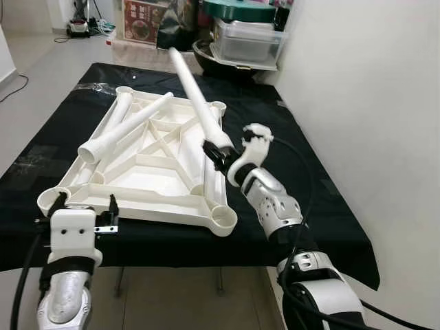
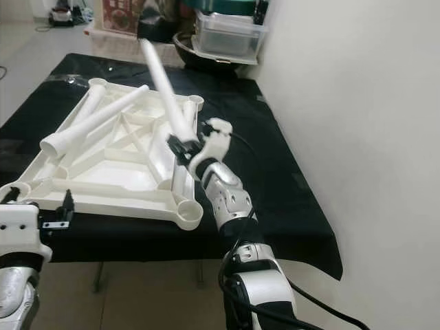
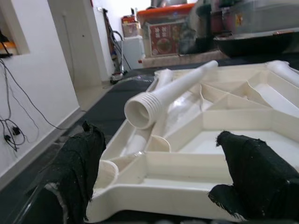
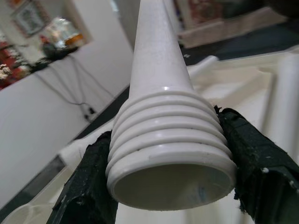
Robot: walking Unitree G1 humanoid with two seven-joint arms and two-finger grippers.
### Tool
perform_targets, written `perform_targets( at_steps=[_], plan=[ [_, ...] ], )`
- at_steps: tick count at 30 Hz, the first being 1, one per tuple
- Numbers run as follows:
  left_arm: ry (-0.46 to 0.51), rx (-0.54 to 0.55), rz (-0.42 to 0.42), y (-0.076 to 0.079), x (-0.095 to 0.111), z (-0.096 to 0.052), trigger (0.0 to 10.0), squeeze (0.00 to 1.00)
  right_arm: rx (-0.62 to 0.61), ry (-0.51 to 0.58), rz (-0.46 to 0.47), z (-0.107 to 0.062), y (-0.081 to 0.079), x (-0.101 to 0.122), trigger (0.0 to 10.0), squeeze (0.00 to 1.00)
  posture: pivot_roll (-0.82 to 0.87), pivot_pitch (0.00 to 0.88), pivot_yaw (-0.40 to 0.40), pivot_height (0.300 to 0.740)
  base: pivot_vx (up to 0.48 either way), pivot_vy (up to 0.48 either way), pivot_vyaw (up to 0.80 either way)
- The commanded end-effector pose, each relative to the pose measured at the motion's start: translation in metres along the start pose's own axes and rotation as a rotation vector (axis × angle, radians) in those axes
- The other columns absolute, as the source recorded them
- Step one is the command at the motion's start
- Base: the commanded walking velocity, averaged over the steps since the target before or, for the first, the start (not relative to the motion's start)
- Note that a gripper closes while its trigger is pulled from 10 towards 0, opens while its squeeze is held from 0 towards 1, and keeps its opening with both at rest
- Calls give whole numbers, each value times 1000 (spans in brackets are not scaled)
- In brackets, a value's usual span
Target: Building children table
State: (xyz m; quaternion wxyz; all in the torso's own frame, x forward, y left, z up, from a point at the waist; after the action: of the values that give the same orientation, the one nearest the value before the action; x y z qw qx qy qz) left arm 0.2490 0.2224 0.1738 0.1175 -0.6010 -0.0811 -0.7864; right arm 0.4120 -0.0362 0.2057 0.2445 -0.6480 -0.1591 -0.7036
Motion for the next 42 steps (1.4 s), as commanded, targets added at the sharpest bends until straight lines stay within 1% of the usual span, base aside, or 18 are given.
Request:
perform_targets(
  at_steps=[1,6,8,10,15,17,19,21,23,24,27,28,30,32,34,38,40,42],
  plan=[
    [8,5,1,-3,4,1,10000,0,16,20,-14,-3,5,4,0,0,231,0,-155,740,0,0,0],
    [30,23,22,-13,11,5,10000,0,52,23,-29,-6,3,3,0,0,232,0,-151,740,0,0,0],
    [32,28,28,-16,12,7,10000,0,190,68,-90,-10,-16,11,0,0,231,0,-149,740,0,0,0],
    [31,24,20,-14,12,9,10000,0,230,85,-104,-13,-20,14,0,0,227,0,-146,740,0,0,0],
    [34,-33,-53,5,16,15,10000,0,186,120,-39,-13,-7,26,0,0,214,0,-140,740,0,0,0],
    [32,-69,-100,16,18,20,10000,0,238,170,5,-16,-16,34,0,0,208,0,-134,740,0,0,0],
    [38,-96,-166,22,22,24,10000,0,363,193,-7,-25,-34,34,0,0,204,0,-131,740,0,0,0],
    [26,-138,-298,29,25,29,10000,0,538,168,-44,-42,-51,19,0,0,204,0,-130,740,0,0,0],
    [15,-175,-396,32,27,33,10000,0,626,123,-60,-57,-51,4,0,0,194,0,-123,740,0,0,0],
    [15,-175,-396,32,27,33,10000,0,626,123,-60,-57,-51,4,0,0,194,0,-123,740,0,0,0],
    [10,-270,-611,44,37,36,10000,0,681,69,-68,-70,-40,-9,0,0,181,0,-117,740,0,0,0],
    [10,-270,-611,44,37,36,10000,0,681,69,-68,-70,-40,-9,0,0,181,0,-117,740,0,0,0],
    [7,-396,-728,66,47,30,10000,0,657,63,-45,-67,-31,-9,0,0,173,0,-112,740,0,0,0],
    [7,-396,-728,66,47,30,10000,0,657,63,-45,-67,-31,-9,0,0,173,0,-112,740,0,0,0],
    [-2,-477,-784,82,52,23,10000,0,629,75,-1,-62,-28,-6,0,0,173,0,-112,740,0,0,0],
    [-15,-494,-818,87,52,20,10000,0,647,84,28,-63,-32,-6,0,0,179,0,-116,740,0,0,0],
    [-2,-467,-923,79,56,24,10000,0,712,76,62,-70,-42,-10,0,0,185,0,-123,740,0,0,0],
    [6,-431,-980,71,56,28,10000,0,754,68,81,-75,-47,-13,0,0,186,0,-125,740,0,0,0]
  ],
)
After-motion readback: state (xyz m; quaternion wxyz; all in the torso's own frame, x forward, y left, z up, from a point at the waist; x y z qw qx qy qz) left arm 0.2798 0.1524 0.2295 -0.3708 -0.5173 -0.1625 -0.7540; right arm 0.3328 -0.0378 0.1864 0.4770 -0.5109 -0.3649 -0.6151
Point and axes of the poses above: a point about 5 cm out from each wrist's last joint towards the gripper, its own z axis pointing out of the wrist towards the gripper, its own x axis along the axis of the wrist's last joint, y = z × x, the point moved 4 cm from there along z, pointing out of the wrist towards the gripper, and after that the axes turned 10 degrees about -z, right-handed, at the moved point
